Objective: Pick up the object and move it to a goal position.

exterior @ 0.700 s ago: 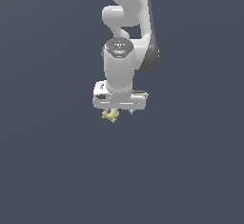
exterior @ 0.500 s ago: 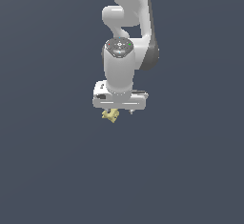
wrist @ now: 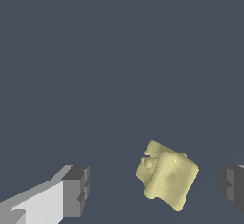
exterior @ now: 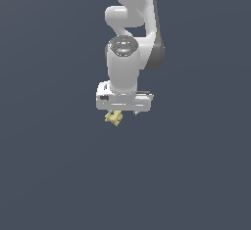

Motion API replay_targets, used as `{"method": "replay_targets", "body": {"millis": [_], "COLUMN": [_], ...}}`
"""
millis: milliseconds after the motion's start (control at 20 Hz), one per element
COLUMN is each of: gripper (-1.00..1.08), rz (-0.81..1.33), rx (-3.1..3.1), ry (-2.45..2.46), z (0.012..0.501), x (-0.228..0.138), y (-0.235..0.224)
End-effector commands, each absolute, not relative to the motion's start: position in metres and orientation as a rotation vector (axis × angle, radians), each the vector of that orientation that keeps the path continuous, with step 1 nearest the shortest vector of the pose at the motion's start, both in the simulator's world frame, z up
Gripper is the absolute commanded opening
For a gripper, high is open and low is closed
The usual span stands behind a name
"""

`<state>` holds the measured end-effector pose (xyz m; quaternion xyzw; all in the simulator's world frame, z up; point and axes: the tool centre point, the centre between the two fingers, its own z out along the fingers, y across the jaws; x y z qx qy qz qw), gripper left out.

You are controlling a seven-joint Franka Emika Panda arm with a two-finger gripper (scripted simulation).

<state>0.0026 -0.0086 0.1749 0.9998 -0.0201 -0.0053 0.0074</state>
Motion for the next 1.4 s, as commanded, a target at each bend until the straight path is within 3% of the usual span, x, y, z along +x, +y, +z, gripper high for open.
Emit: {"method": "replay_targets", "body": {"millis": [0,1350], "gripper": [1.00,1.00], "rz": [-0.017,0.000], "rx": [3.126,3.063], "ry": [-0.071,-0.700], "z": [0.174,0.089], "x": [0.002,-0.074], "y": [-0.009,-0.062]}}
